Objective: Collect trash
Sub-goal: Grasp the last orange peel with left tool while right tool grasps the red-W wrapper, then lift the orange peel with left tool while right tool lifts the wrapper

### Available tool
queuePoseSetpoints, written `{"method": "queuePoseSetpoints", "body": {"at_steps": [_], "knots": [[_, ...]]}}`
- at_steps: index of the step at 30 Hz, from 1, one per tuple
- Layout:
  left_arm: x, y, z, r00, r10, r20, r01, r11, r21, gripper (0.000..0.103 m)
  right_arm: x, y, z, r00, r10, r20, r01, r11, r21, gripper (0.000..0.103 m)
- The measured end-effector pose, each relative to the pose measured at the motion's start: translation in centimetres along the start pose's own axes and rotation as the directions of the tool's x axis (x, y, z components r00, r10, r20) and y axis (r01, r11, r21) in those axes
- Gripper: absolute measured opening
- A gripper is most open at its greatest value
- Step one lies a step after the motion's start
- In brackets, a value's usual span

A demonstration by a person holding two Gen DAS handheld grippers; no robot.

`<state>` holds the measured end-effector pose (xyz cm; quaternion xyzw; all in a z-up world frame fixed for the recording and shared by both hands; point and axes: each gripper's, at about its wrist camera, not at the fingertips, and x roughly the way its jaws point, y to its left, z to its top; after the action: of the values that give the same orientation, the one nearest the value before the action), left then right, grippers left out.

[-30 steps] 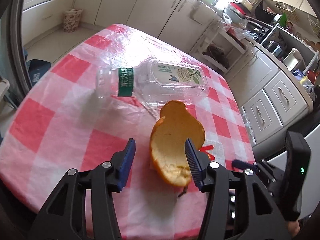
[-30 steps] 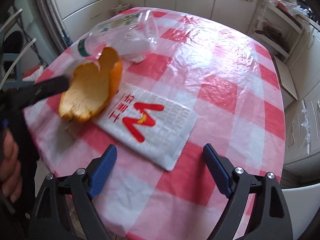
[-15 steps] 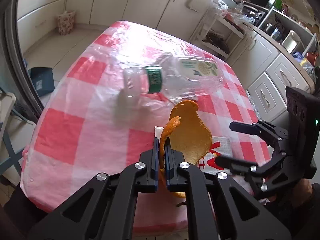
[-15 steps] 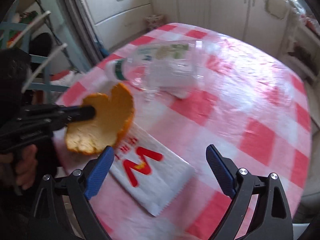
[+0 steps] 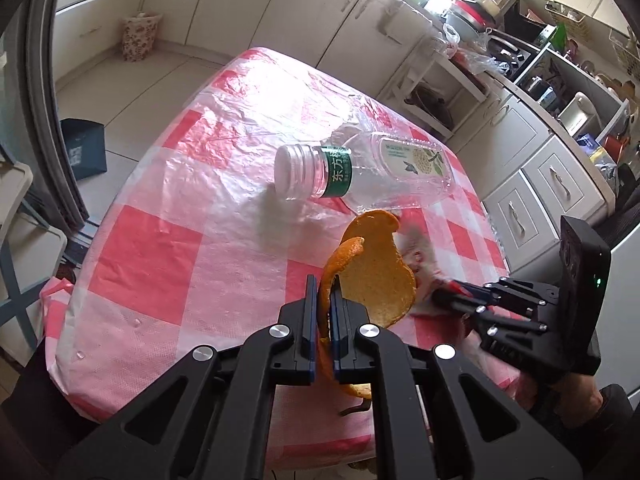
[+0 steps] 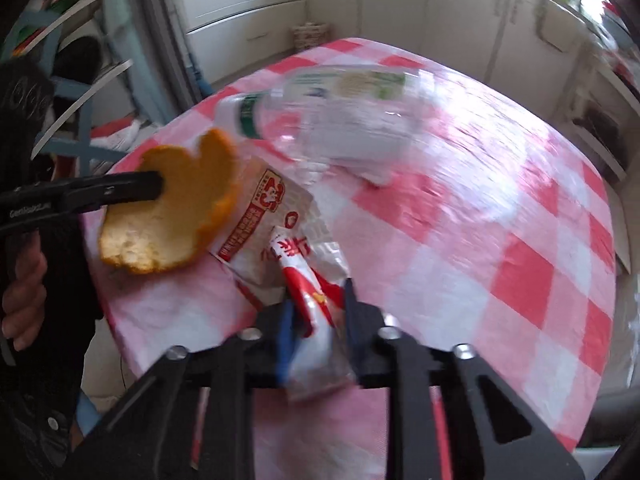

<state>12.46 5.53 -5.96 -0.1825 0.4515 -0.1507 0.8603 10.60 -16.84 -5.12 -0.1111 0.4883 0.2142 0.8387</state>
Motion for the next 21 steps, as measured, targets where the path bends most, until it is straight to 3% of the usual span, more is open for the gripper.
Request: {"method": "queuePoseSetpoints", "body": {"at_steps": [6,8,10,12,18,21], "knots": [[0.9,-0.2,-0.8,1.000,0.011,-0.020,-0.011,1.000,0.006,0.006,-2.6,-3.1,-2.8,0.999,-0.043,-0.009,0.044,0.992,0.118,0.015],[1.2,-0.2,-0.9,1.000,0.010,-0.024,-0.010,1.000,-0.006,0.013,-3.2,-3.4,-3.6,0.999,-0.033,-0.014,0.035,0.991,0.132,0.017],[1.3,-0.3,-1.1,1.000,0.004,-0.014,-0.004,1.000,-0.004,0.017,-3.7,-3.5,-4.0,0.999,-0.050,0.005,0.049,0.988,0.145,0.043],[1.3,-0.8,-1.3,1.000,0.014,-0.004,-0.014,1.000,0.015,0.021,-3.6,-3.3,-4.2,0.999,-0.046,0.005,0.044,0.989,0.141,0.049],[1.3,-1.9,-1.7,0.998,0.055,0.031,-0.057,0.997,0.053,0.023,-2.5,-2.3,-3.8,0.997,-0.071,-0.012,0.072,0.993,0.095,0.048],[1.2,-2.5,-1.9,0.995,0.090,0.052,-0.094,0.992,0.084,0.017,-2.5,-2.3,-3.7,0.997,-0.076,-0.006,0.076,0.992,0.104,0.026]]}}
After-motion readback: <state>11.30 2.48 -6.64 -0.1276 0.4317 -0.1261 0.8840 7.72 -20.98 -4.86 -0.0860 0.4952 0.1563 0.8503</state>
